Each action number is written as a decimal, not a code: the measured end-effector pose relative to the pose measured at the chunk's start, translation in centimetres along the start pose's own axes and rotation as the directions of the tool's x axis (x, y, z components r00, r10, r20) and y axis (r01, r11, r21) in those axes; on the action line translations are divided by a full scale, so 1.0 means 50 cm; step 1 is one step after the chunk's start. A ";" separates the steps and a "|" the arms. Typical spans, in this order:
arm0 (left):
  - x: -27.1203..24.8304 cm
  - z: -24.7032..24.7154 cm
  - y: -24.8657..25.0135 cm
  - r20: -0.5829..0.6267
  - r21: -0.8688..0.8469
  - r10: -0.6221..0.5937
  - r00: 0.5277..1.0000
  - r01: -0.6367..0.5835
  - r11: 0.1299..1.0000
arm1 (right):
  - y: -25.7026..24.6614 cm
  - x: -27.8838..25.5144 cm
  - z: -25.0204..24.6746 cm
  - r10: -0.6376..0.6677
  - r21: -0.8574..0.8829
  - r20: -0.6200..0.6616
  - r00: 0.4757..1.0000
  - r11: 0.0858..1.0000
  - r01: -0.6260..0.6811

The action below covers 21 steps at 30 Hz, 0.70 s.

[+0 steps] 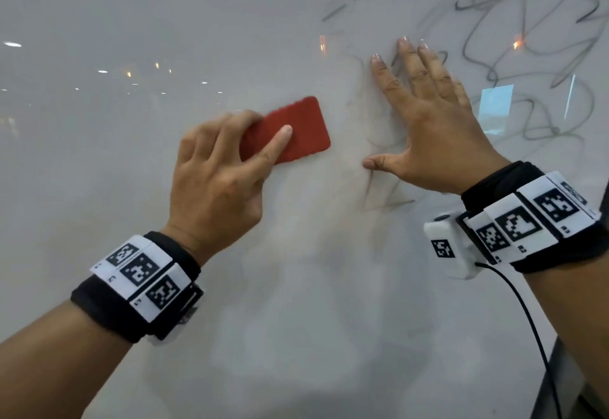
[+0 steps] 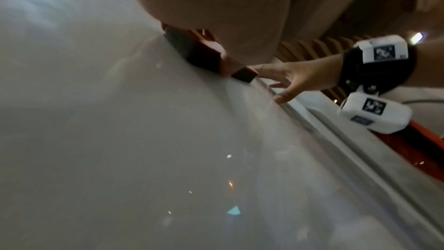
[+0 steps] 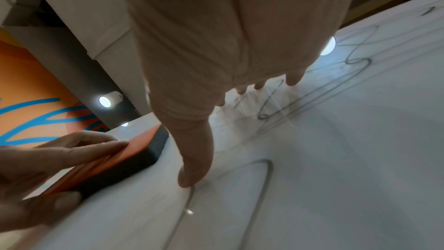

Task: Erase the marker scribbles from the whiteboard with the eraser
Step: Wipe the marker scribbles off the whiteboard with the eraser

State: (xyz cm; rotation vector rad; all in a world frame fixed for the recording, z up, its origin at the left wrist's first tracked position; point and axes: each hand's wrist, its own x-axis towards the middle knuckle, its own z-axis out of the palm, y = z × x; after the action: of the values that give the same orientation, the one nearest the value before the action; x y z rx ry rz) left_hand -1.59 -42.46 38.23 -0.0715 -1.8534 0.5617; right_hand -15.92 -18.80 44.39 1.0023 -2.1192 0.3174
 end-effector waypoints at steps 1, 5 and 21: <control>-0.005 0.002 0.005 -0.005 -0.009 0.014 1.000 -0.014 1.000 | 0.000 -0.001 0.000 0.003 0.001 -0.001 1.000 1.000 -0.003; -0.040 0.007 0.025 0.139 -0.047 0.370 0.919 -0.367 0.929 | 0.001 -0.005 0.000 0.004 -0.009 0.000 1.000 1.000 -0.004; 0.025 0.001 0.026 0.115 -0.041 0.231 0.966 -0.227 0.973 | 0.006 -0.006 0.004 -0.010 0.002 -0.014 1.000 1.000 0.010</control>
State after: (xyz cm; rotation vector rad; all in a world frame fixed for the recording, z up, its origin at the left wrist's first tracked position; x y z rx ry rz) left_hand -2.37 -40.91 38.79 -0.2792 -1.9826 0.7133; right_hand -16.14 -18.52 44.04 1.0093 -2.1012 0.3212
